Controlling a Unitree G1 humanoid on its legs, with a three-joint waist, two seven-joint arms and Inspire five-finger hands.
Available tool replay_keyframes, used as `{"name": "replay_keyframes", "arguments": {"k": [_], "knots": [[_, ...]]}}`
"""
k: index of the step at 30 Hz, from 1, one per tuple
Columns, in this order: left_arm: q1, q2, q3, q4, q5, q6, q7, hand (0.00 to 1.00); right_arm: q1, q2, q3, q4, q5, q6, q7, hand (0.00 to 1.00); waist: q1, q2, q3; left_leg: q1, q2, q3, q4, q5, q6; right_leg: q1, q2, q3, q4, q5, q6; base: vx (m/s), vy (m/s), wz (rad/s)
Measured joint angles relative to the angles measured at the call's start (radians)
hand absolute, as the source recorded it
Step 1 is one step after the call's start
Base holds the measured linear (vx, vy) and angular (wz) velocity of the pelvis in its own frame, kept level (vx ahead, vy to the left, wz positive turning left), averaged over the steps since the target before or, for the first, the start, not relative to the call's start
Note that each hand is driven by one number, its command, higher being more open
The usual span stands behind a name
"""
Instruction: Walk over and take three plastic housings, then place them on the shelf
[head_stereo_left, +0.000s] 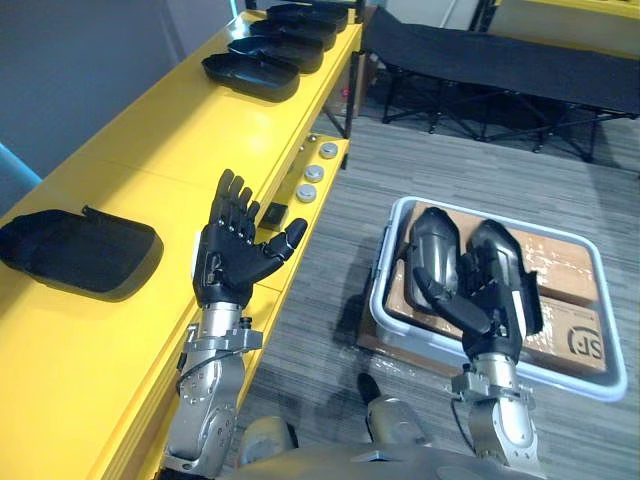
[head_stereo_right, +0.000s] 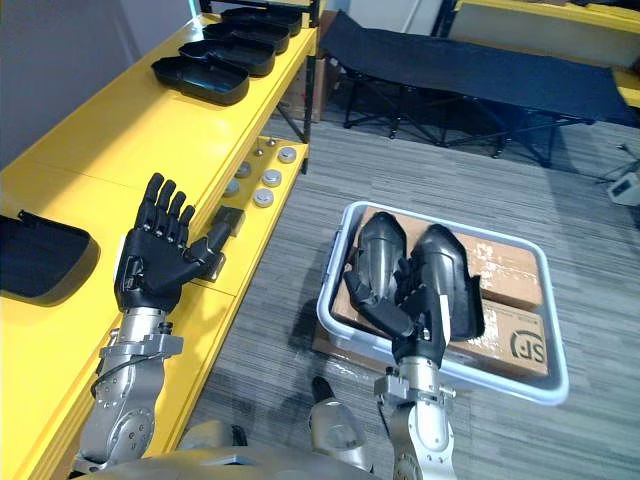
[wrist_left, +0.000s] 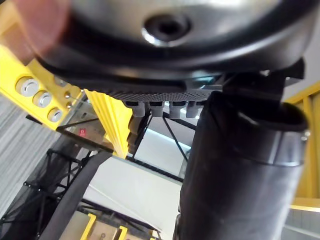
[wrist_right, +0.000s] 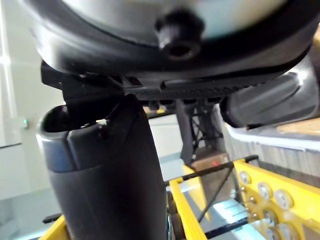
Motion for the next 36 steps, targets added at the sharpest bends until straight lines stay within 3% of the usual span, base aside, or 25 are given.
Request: {"name": "replay_keyframes", "arguments": {"k": [1, 2, 5, 6, 7, 9, 10, 11, 12, 13, 15, 16, 17, 18, 20, 21, 23, 25, 26, 31, 36], "knots": [[0.000, 0.000, 0.004, 0.000, 0.000, 0.000, -0.002, 1.00, -0.027, -0.009, 0.002, 0.014, 0.000, -0.003, 0.001, 1.00, 0.003, 0.000, 0.000, -0.006, 0.017, 0.010, -0.004, 0.009, -0.001, -0.021, 0.002, -0.046, 0.054, -0.015, -0.022, -0.19, 0.083, -0.49], [-0.001, 0.000, 0.014, 0.002, 0.000, 0.001, -0.006, 1.00, -0.089, -0.029, 0.010, 0.043, 0.001, -0.010, -0.001, 1.00, 0.013, 0.018, 0.005, -0.010, 0.048, 0.022, -0.023, 0.025, -0.001, -0.043, 0.003, -0.114, 0.147, -0.038, -0.050, -0.13, 0.040, -0.51], [-0.011, 0.001, 0.039, 0.006, -0.015, 0.001, -0.034, 1.00, -0.192, -0.047, 0.035, 0.067, -0.003, -0.029, -0.047, 1.00, 0.049, 0.026, 0.005, -0.036, 0.106, 0.025, -0.057, 0.066, -0.024, -0.046, -0.052, -0.189, 0.306, -0.101, -0.063, -0.12, -0.093, -0.40], [-0.009, 0.001, 0.049, 0.009, -0.043, 0.001, -0.035, 1.00, -0.218, -0.043, 0.055, 0.078, -0.019, -0.029, -0.084, 1.00, 0.066, 0.012, -0.002, -0.045, 0.127, 0.023, -0.070, 0.081, -0.046, -0.034, -0.111, -0.203, 0.359, -0.112, -0.080, -0.11, -0.233, -0.35], [-0.010, 0.002, 0.049, 0.015, -0.057, 0.001, -0.036, 1.00, -0.224, -0.042, 0.061, 0.085, -0.020, -0.029, -0.093, 1.00, 0.069, 0.008, -0.005, -0.046, 0.137, 0.021, -0.076, 0.083, -0.064, -0.026, -0.131, -0.203, 0.369, -0.113, -0.082, -0.08, -0.304, -0.36], [-0.010, 0.003, 0.045, 0.042, -0.109, 0.001, -0.042, 1.00, -0.229, -0.033, 0.074, 0.117, -0.063, -0.029, -0.125, 1.00, 0.073, -0.002, -0.017, -0.050, 0.189, 0.002, -0.075, 0.106, -0.128, 0.004, -0.172, -0.198, 0.357, -0.109, -0.076, -0.04, -0.374, -0.22], [-0.010, 0.003, 0.043, 0.047, -0.118, 0.002, -0.042, 1.00, -0.221, -0.029, 0.074, 0.124, -0.072, -0.027, -0.131, 1.00, 0.070, -0.010, -0.022, -0.050, 0.200, -0.005, -0.075, 0.115, -0.152, 0.018, -0.179, -0.199, 0.326, -0.098, -0.061, -0.01, -0.457, -0.01], [-0.011, 0.002, 0.039, 0.054, -0.140, 0.002, -0.043, 1.00, -0.209, -0.027, 0.071, 0.137, -0.091, -0.020, -0.137, 1.00, 0.060, -0.030, -0.035, -0.052, 0.214, -0.022, -0.076, 0.138, -0.193, 0.057, -0.177, -0.206, 0.277, -0.139, 0.014, 0.02, -0.497, 0.04], [-0.009, -0.010, 0.034, 0.070, -0.152, 0.004, -0.042, 1.00, -0.200, -0.037, 0.059, 0.153, -0.097, 0.000, -0.138, 1.00, 0.057, -0.023, -0.053, -0.047, 0.232, -0.054, -0.111, 0.170, -0.214, 0.084, -0.155, -0.267, 0.242, -0.208, 0.078, 0.05, -0.627, -0.02], [-0.005, -0.033, 0.018, 0.073, -0.154, 0.022, -0.041, 1.00, -0.198, -0.054, 0.039, 0.154, -0.096, 0.025, -0.137, 1.00, 0.051, 0.000, -0.060, -0.039, 0.253, -0.082, -0.165, 0.211, -0.198, 0.089, -0.129, -0.314, 0.220, -0.249, 0.071, 0.04, -0.527, -0.01], [-0.003, -0.059, -0.024, 0.073, -0.154, 0.044, -0.041, 1.00, -0.186, -0.069, -0.009, 0.154, -0.096, 0.052, -0.136, 1.00, 0.030, 0.029, -0.061, -0.039, 0.275, -0.095, -0.200, 0.276, -0.115, 0.100, -0.096, -0.347, 0.209, -0.264, 0.049, 0.00, -0.399, 0.18], [-0.001, -0.064, -0.066, 0.073, -0.156, 0.055, -0.043, 1.00, -0.158, -0.081, -0.047, 0.151, -0.096, 0.071, -0.135, 1.00, 0.019, 0.035, -0.060, -0.039, 0.280, -0.080, -0.205, 0.353, -0.008, 0.119, -0.087, -0.378, 0.205, -0.266, 0.040, -0.02, -0.350, 0.21], [-0.001, -0.065, -0.079, 0.073, -0.156, 0.058, -0.045, 1.00, -0.146, -0.087, -0.054, 0.148, -0.096, 0.075, -0.135, 1.00, 0.017, 0.036, -0.061, -0.038, 0.280, -0.069, -0.205, 0.377, 0.006, 0.126, -0.088, -0.390, 0.200, -0.265, 0.030, -0.05, -0.349, 0.08], [-0.001, -0.071, -0.096, 0.074, -0.154, 0.061, -0.059, 1.00, -0.129, -0.098, -0.075, 0.137, -0.096, 0.080, -0.137, 1.00, 0.020, 0.038, -0.066, -0.037, 0.261, -0.053, -0.193, 0.362, -0.035, 0.127, -0.096, -0.394, 0.182, -0.264, -0.002, -0.04, -0.149, -0.14], [-0.005, -0.080, -0.103, 0.073, -0.149, 0.061, -0.072, 1.00, -0.138, -0.121, -0.095, 0.133, -0.096, 0.084, -0.147, 1.00, 0.025, 0.064, -0.079, -0.039, 0.206, -0.053, -0.179, 0.283, -0.074, 0.121, -0.094, -0.391, 0.128, -0.251, -0.028, -0.03, -0.070, -0.37], [-0.009, -0.081, -0.103, 0.073, -0.148, 0.061, -0.069, 1.00, -0.145, -0.125, -0.094, 0.133, -0.097, 0.101, -0.170, 1.00, 0.029, 0.067, -0.081, -0.034, 0.169, -0.070, -0.180, 0.249, -0.091, 0.110, -0.094, -0.377, 0.117, -0.234, -0.032, -0.04, -0.012, -0.34], [-0.011, -0.079, -0.100, 0.072, -0.146, 0.061, -0.063, 1.00, -0.156, -0.125, -0.092, 0.135, -0.096, 0.108, -0.194, 1.00, 0.031, 0.068, -0.081, -0.032, 0.148, -0.072, -0.199, 0.210, -0.083, 0.090, -0.086, -0.367, 0.104, -0.215, -0.029, -0.06, 0.049, -0.22], [-0.011, -0.074, -0.092, 0.074, -0.146, 0.063, -0.062, 1.00, -0.209, -0.123, -0.085, 0.164, -0.098, 0.116, -0.222, 1.00, 0.043, 0.068, -0.081, -0.023, 0.146, -0.075, -0.240, 0.187, -0.115, 0.056, -0.078, -0.343, 0.098, -0.192, -0.019, -0.09, 0.102, -0.38], [-0.014, -0.068, -0.087, 0.074, -0.145, 0.074, -0.062, 1.00, -0.250, -0.122, -0.085, 0.193, -0.100, 0.119, -0.247, 1.00, 0.056, 0.052, -0.072, -0.019, 0.132, -0.055, -0.248, 0.191, -0.126, 0.045, -0.087, -0.326, 0.091, -0.173, -0.008, -0.12, 0.131, -0.33], [-0.055, 0.014, -0.078, 0.078, -0.141, 0.091, -0.071, 1.00, -0.457, -0.143, -0.161, 0.428, -0.140, 0.121, -0.325, 1.00, 0.063, -0.001, -0.025, -0.115, 0.073, -0.068, -0.183, 0.183, -0.135, 0.055, -0.149, -0.353, -0.048, -0.066, 0.027, -0.15, 0.163, 0.04], [-0.177, 0.042, -0.078, 0.086, -0.148, 0.083, -0.068, 1.00, -0.742, -0.284, -0.195, 0.675, -0.136, 0.143, -0.404, 1.00, 0.102, 0.025, 0.080, -0.236, 0.054, -0.123, -0.144, 0.214, -0.124, 0.018, -0.154, -0.408, -0.119, -0.002, 0.016, -0.17, 0.069, 0.25]]}}
